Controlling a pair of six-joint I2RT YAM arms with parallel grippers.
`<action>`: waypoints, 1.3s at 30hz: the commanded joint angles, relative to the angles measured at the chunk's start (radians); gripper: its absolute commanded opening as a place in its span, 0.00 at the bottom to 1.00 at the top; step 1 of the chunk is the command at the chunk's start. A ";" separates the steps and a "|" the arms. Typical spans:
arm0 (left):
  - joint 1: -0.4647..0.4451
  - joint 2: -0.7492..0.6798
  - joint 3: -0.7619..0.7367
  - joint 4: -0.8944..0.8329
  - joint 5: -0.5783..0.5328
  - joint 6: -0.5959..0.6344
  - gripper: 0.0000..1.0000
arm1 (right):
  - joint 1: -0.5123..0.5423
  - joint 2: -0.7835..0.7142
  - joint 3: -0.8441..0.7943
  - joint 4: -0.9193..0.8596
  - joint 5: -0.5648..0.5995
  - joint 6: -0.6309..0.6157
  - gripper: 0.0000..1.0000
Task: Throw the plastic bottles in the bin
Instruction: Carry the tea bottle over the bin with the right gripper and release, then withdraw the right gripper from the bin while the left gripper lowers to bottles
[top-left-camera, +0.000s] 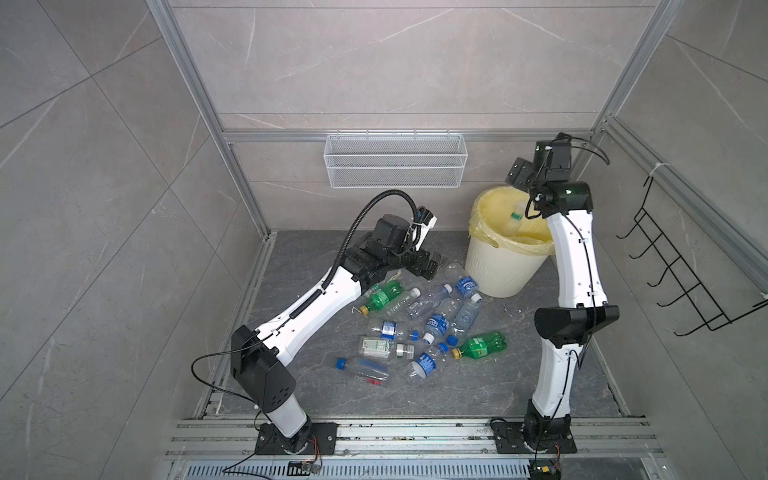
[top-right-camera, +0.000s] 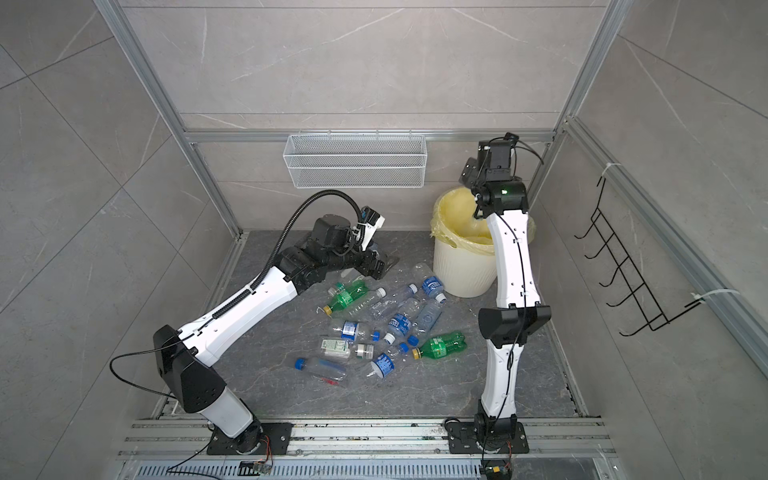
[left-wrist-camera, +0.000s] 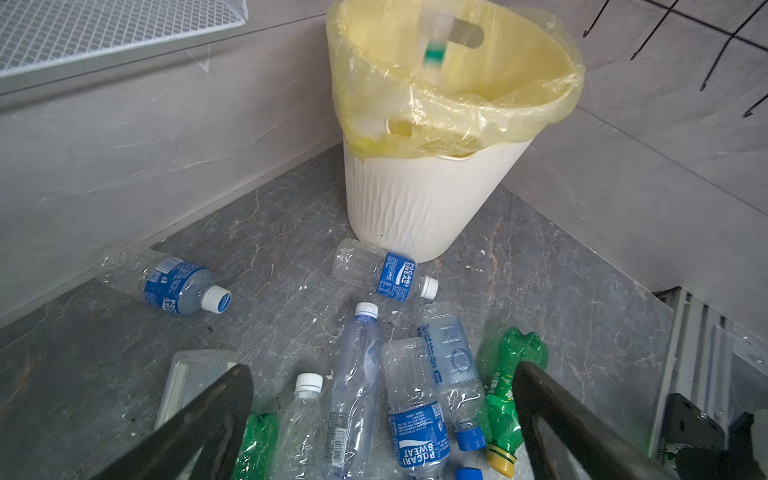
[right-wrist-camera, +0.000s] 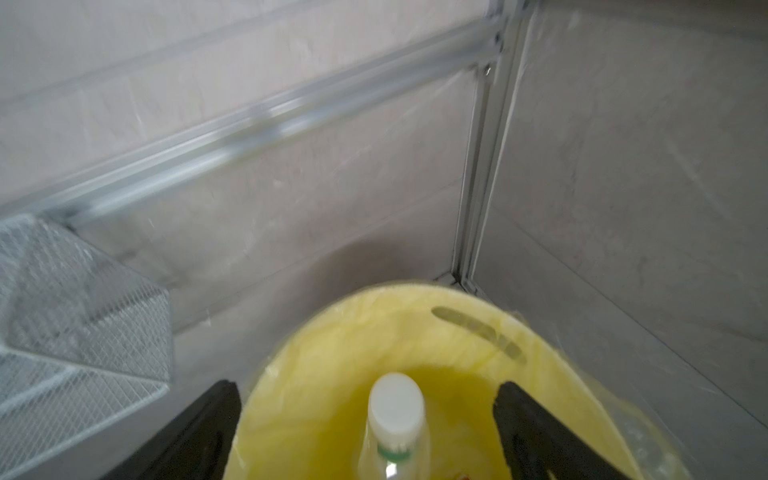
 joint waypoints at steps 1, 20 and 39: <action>0.003 -0.014 -0.021 -0.003 -0.089 0.037 1.00 | 0.008 -0.179 -0.154 0.072 -0.058 0.008 1.00; 0.153 0.114 -0.040 -0.119 -0.157 -0.084 1.00 | 0.290 -0.385 -0.683 0.323 -0.155 -0.087 1.00; 0.340 0.349 -0.039 -0.144 0.060 -0.151 1.00 | 0.479 -0.377 -1.015 0.428 -0.280 0.036 1.00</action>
